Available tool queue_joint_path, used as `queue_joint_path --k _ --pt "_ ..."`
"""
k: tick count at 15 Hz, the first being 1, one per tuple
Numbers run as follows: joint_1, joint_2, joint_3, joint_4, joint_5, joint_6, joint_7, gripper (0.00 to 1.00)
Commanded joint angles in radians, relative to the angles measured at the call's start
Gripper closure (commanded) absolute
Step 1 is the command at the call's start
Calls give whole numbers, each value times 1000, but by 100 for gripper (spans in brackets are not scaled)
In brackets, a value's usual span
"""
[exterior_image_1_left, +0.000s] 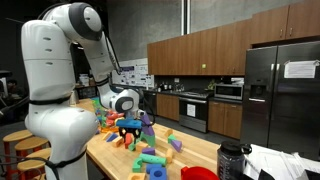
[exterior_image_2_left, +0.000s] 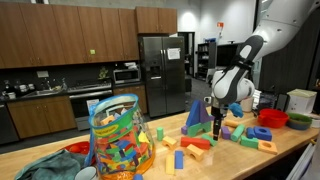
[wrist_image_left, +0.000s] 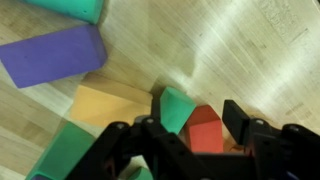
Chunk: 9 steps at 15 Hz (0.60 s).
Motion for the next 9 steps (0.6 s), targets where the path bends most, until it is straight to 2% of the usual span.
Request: queue_joint_path --k 1,3,9 --pt "-3 -38 0 -14 14 2 -10 5" --pt "-3 -49 -2 -16 11 6 -6 0" --pt "0 -110 -28 -20 7 15 0 0"
